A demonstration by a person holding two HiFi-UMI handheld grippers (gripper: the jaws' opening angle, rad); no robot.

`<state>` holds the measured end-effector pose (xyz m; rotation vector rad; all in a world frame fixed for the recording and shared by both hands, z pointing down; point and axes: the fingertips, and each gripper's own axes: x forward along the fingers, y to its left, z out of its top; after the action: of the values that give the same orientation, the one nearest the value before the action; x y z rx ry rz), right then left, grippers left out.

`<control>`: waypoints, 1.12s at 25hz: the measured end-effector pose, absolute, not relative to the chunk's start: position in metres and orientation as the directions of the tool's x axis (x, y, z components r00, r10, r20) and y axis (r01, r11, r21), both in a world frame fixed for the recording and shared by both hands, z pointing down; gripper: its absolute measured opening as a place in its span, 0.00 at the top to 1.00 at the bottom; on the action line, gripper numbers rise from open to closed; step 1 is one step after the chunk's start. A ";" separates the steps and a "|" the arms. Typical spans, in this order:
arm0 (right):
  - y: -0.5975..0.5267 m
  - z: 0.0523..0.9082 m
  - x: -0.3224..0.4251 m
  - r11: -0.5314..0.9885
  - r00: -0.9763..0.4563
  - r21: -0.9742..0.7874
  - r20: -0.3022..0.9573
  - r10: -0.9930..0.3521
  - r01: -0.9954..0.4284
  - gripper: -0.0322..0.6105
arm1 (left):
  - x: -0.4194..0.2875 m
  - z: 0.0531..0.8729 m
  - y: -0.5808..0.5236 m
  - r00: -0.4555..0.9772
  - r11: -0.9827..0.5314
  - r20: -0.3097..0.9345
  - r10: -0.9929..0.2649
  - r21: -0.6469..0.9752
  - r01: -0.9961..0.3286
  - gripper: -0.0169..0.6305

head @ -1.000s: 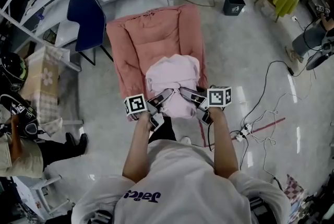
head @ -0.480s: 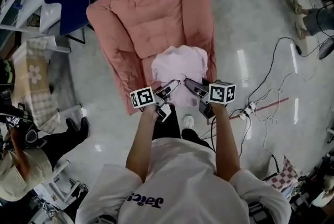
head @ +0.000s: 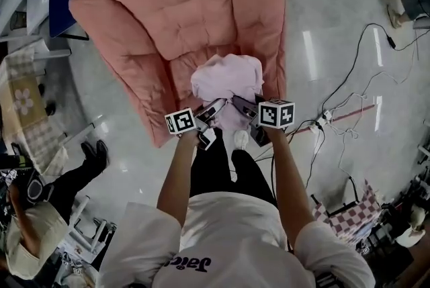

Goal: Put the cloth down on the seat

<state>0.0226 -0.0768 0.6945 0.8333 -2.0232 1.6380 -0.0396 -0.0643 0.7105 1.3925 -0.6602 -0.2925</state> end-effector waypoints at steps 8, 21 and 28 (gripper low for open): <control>-0.075 0.799 0.029 0.103 -0.591 -0.583 0.782 -0.197 -0.806 0.60 | -0.040 0.819 -0.062 0.778 0.223 0.341 -0.528 0.939 -0.260 0.55; -0.074 0.886 0.050 0.160 -0.267 -0.244 0.953 -0.145 -0.957 0.60 | -0.024 0.925 -0.057 0.710 0.337 0.534 -0.460 0.844 -0.416 0.52; -0.068 0.868 0.043 0.165 -0.277 -0.252 0.949 -0.151 -0.953 0.55 | -0.048 0.910 -0.045 0.697 0.344 0.614 -0.371 0.788 -0.511 0.43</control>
<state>0.0426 -0.0675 0.8684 1.0843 -1.6023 1.2049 -0.0485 -0.0452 0.9101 1.2594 -0.8525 0.1069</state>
